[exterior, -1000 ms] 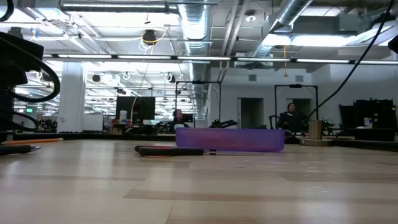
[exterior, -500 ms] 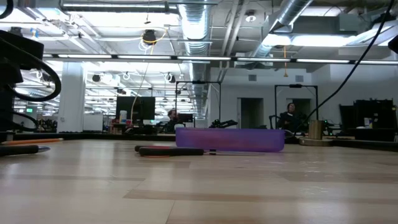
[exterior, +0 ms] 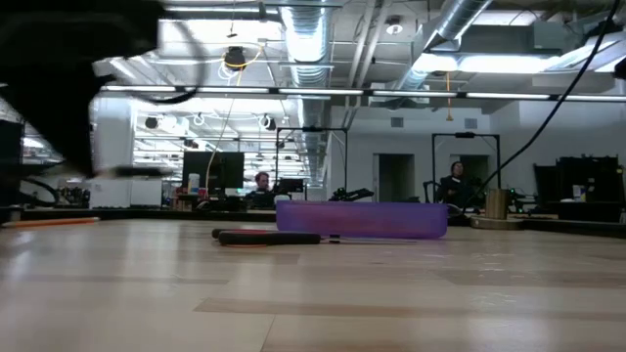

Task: Pick & place school supplies into a supply box
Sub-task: Put the bottom black pen into the pencil box

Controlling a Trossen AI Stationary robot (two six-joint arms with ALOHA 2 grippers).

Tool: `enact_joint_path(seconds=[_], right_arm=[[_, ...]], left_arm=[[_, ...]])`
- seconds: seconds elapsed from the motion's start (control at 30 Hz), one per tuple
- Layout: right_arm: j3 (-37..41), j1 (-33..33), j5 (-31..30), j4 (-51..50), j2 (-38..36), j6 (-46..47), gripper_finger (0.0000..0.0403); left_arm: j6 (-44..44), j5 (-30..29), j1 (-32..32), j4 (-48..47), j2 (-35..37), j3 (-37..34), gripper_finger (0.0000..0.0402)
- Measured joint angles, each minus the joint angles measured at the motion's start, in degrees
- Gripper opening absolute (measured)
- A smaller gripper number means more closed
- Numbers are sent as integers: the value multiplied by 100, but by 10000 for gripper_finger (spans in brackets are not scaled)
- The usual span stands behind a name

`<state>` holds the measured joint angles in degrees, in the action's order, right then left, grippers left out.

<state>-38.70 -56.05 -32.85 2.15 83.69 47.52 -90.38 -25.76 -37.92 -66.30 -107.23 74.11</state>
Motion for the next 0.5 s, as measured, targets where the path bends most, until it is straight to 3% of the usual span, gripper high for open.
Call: enact_joint_path(seconds=[0.27,0.4,0.5], right_arm=[[0,-198,-1,0,0,3,0],[0,-250,-4,0,1,1,0],[1,-262,-4,-36,1,-1,0]], left_arm=[[3402,-567,1501,-364,7,1368,22],[5185,-558,2313,288,15,1811,22],[6321,-210,2887,1037,23,1873,22]])
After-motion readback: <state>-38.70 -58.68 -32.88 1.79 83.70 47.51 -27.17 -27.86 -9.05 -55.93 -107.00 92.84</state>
